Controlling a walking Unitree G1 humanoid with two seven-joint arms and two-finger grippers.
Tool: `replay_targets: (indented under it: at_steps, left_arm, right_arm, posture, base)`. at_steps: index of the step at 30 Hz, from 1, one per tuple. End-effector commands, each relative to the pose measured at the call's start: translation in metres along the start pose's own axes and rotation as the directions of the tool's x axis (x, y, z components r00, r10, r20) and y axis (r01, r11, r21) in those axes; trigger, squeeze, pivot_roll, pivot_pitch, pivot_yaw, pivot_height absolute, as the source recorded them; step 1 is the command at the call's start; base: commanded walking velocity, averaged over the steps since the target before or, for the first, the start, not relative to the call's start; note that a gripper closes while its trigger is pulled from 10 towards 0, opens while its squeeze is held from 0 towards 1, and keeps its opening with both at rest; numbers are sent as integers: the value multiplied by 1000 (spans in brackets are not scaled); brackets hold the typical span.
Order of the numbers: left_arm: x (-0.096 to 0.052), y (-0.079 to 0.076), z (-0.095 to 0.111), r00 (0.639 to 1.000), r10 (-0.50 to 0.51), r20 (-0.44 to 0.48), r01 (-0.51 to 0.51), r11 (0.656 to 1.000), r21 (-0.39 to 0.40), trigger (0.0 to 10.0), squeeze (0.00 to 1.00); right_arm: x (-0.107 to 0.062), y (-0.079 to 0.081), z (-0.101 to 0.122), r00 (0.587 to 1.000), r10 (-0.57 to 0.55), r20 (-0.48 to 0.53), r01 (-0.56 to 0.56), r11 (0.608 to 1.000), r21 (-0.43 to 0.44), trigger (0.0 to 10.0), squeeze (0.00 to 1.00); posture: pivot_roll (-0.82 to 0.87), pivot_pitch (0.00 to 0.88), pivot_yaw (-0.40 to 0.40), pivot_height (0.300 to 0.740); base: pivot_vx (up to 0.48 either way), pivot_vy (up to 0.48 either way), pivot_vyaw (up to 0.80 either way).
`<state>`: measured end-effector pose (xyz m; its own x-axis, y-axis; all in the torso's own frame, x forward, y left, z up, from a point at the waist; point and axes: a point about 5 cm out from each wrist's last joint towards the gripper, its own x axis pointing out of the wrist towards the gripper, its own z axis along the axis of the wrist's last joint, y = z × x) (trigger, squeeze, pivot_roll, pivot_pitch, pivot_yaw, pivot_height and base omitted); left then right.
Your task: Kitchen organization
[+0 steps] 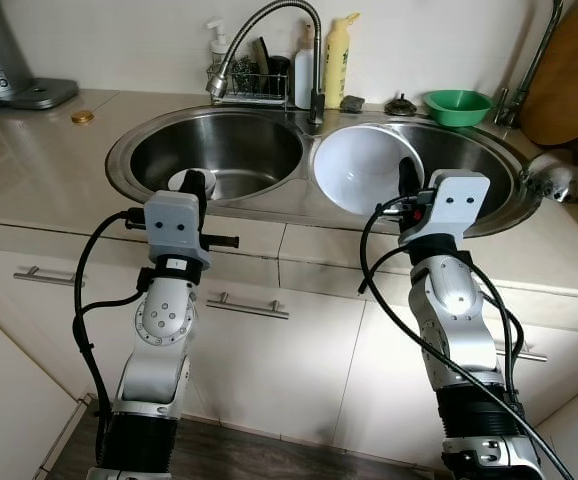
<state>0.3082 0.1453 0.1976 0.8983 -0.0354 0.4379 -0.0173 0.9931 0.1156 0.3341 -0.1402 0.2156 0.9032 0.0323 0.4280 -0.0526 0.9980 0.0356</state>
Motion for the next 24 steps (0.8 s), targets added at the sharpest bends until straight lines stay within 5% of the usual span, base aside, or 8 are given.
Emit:
replay_targets:
  at_steps: [1, 24]
  left_arm:
    - [1, -2, 2, 1000, -6, 1, 6, 1000, -4, 10000, 0]
    - [1, -2, 0, 1000, -15, -7, 15, 1000, -6, 10000, 0]
  right_arm:
    - [2, 2, 5, 1000, 2, 29, -3, 1000, 13, 0, 0]
    - [1, 1, 4, 1000, -4, 29, 4, 1000, 13, 0, 0]
  posture:
    - [115, 0, 4, 740]
    - [114, 0, 11, 740]
  base:
    - [240, 0, 0]
    - [264, 0, 0]
